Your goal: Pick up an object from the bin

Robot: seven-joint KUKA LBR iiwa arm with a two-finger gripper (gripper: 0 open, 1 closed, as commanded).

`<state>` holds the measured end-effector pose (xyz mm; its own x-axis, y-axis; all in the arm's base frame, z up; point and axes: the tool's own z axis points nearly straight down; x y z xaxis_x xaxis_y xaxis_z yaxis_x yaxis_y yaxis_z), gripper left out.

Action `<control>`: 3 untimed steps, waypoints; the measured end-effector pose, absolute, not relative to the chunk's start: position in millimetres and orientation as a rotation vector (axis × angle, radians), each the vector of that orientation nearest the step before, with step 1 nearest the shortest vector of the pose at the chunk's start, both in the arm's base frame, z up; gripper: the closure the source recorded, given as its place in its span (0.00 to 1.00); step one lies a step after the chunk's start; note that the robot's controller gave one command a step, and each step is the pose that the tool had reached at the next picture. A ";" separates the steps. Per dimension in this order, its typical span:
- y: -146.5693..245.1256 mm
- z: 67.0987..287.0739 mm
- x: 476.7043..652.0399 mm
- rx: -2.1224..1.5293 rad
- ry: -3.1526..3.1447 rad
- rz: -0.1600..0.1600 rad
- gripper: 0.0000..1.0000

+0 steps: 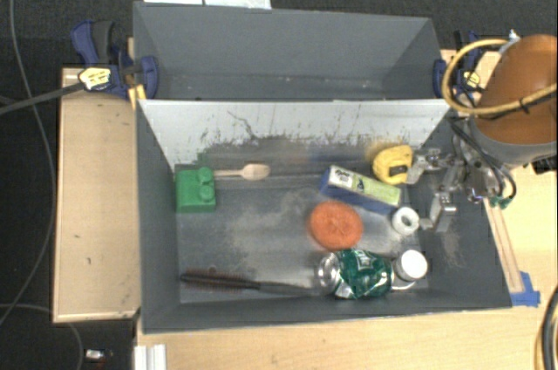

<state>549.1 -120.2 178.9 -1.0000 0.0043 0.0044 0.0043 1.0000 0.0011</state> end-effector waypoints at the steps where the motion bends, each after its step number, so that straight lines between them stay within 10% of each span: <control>1: -119.7 183.3 551.0 0.001 -3.145 0.001 0.00; 2: -79.8 106.7 580.8 0.179 -3.147 0.003 0.00; 3: -39.4 124.0 588.1 0.096 -3.159 0.009 0.00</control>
Offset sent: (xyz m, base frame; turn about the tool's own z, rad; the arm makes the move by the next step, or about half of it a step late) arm 0.0405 0.0582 -0.1089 -0.1740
